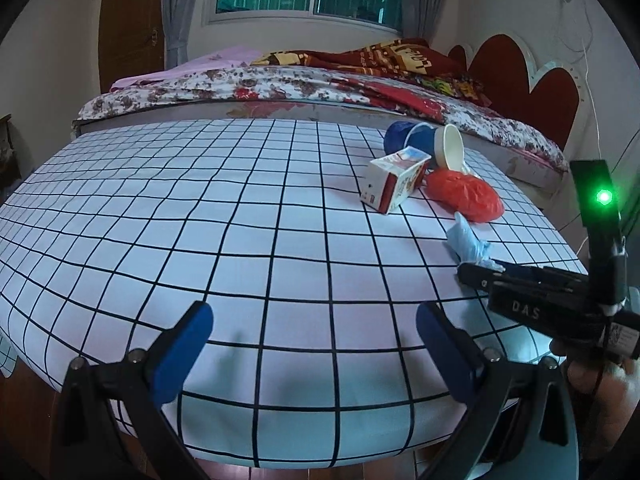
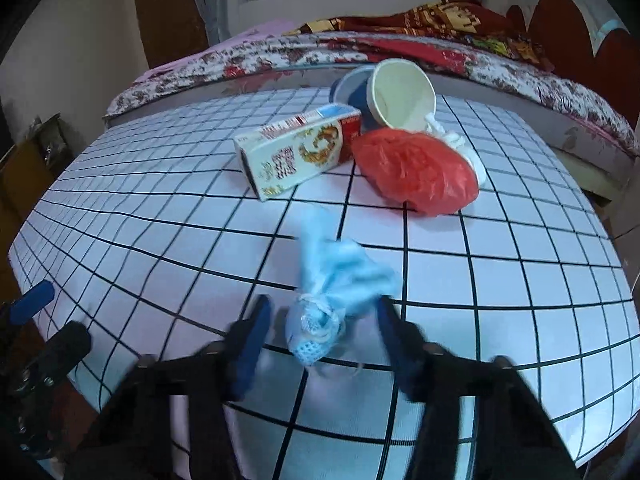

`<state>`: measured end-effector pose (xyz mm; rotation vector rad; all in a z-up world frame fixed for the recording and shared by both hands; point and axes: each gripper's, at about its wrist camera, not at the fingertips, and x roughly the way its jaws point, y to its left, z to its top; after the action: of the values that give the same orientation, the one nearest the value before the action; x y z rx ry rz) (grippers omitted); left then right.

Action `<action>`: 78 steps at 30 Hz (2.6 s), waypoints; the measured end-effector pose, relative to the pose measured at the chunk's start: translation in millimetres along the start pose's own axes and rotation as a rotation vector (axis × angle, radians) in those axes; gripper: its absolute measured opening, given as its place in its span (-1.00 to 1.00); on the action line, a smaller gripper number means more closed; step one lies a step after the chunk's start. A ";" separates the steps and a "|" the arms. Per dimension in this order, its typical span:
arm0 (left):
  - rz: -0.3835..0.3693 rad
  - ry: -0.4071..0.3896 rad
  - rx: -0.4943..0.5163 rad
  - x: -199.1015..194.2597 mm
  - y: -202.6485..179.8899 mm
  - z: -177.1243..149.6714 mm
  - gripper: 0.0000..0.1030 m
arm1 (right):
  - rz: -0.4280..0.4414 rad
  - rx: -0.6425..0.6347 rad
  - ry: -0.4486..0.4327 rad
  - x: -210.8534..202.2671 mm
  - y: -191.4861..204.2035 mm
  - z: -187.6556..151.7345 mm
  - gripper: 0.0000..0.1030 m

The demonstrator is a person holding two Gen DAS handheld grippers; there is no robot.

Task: Collect trash
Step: 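Grasp the milk carton with the left gripper while the right gripper grasps the blue cloth, then carry the milk carton and blue cloth over the black bin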

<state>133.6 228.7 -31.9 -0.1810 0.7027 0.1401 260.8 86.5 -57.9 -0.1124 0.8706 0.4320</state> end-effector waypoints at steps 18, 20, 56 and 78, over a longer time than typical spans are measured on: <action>-0.116 0.019 0.088 44.2 -37.9 42.7 0.75 | -0.067 0.105 -0.127 -42.8 -84.0 13.6 -0.51; -0.134 0.027 0.097 55.2 -42.2 52.7 0.69 | -0.081 0.121 -0.123 -40.4 -98.3 20.5 -0.51; -0.177 0.006 0.182 33.4 -64.6 38.5 -0.28 | -0.043 0.149 -0.107 -50.3 -123.6 10.3 -0.51; -0.286 -0.037 0.222 -52.1 -135.2 -17.0 -0.28 | -0.070 0.154 -0.237 -172.8 -124.7 -75.4 -0.51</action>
<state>109.0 89.8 5.4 -0.0641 0.6432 -0.2068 160.6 -102.5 15.2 0.0498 0.6622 0.3046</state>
